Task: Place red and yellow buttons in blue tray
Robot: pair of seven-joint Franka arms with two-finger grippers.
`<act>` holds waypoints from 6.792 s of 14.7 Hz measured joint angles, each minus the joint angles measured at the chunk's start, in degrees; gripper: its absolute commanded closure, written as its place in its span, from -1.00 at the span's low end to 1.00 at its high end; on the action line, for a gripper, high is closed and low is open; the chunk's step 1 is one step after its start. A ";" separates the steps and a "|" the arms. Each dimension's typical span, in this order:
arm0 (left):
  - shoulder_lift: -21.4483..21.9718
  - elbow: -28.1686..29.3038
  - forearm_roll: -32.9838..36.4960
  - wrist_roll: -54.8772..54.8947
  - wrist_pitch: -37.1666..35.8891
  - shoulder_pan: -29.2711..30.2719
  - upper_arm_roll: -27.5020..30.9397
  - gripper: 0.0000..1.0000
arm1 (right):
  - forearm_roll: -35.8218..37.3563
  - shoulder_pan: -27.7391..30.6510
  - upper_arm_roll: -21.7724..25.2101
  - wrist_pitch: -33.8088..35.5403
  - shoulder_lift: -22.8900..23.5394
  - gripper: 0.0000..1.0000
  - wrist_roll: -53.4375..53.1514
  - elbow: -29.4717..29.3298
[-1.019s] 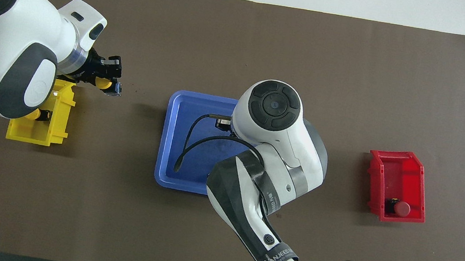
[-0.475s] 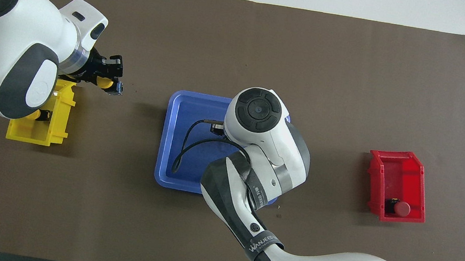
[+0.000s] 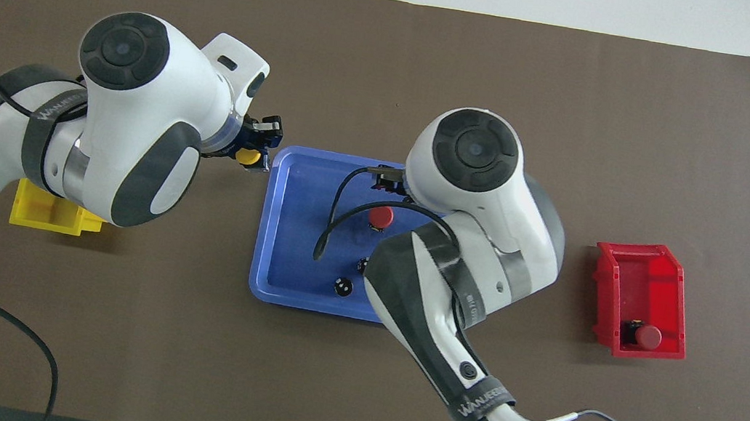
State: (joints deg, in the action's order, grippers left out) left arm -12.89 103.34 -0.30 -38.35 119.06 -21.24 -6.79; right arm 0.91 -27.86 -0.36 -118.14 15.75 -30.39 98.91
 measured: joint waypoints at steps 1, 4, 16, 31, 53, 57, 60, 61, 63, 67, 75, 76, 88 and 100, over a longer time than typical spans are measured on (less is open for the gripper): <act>-0.39 0.00 0.00 -1.42 0.40 -1.80 0.00 0.72 | 0.00 3.08 0.09 3.16 -2.72 -0.99 3.82 0.47; -1.66 -0.01 0.00 -5.06 1.27 -5.70 0.01 0.72 | 0.00 11.36 0.24 6.58 -11.64 -0.99 11.69 7.69; -7.06 -0.06 0.00 -10.68 5.13 -11.30 0.13 -0.15 | -0.12 33.01 0.27 3.69 -25.47 -0.52 42.46 32.63; -0.86 -7.77 2.66 2.97 -11.25 3.09 2.03 -1.00 | -0.13 34.24 -0.07 -6.32 -26.70 -0.38 42.95 43.25; 17.41 -7.87 -0.41 47.00 -30.60 24.10 5.43 -1.00 | -0.13 34.24 -0.07 -6.32 -28.13 -0.10 43.81 45.42; 18.76 5.76 -0.70 48.49 -16.16 25.02 5.46 -1.00 | -0.13 34.24 -0.07 -6.32 -28.22 0.22 43.86 45.67; 18.61 15.62 -0.86 48.75 -4.54 25.60 5.50 -1.00 | -0.13 34.25 -0.07 -6.32 -28.26 0.47 43.90 45.72; 18.51 17.06 -0.88 48.75 -3.00 25.96 5.49 -1.00 | -0.13 34.25 -0.07 -6.32 -28.26 0.47 43.90 45.72; 18.42 17.91 -0.89 48.98 -2.17 27.09 5.51 -1.00 | -0.13 34.25 -0.07 -5.99 -28.28 0.47 43.91 45.30; 16.29 21.03 -0.92 49.85 3.46 28.49 5.49 -0.82 | -0.13 34.19 -0.21 5.25 -27.09 0.49 43.91 35.36; 13.03 21.60 -1.02 46.95 6.34 25.86 4.84 -0.36 | -4.53 21.98 -1.10 25.69 -15.68 0.49 26.77 2.97; 13.02 21.63 -1.02 46.63 6.34 25.60 4.81 -0.36 | -5.83 18.74 -1.24 25.09 -14.20 0.49 21.51 0.71; 12.99 23.74 -1.03 44.73 7.36 26.02 5.21 -0.36 | -7.67 3.01 -0.75 3.20 -4.19 0.49 2.04 3.71; 11.82 24.67 -1.03 42.54 9.19 26.81 5.32 -0.03 | -7.67 2.76 -0.90 -3.90 -0.41 0.44 3.33 7.32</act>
State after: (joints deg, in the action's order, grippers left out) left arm -1.07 128.02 -1.33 4.19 128.25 5.57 -1.47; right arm -6.76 -25.10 -1.26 -122.04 15.33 -27.05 106.23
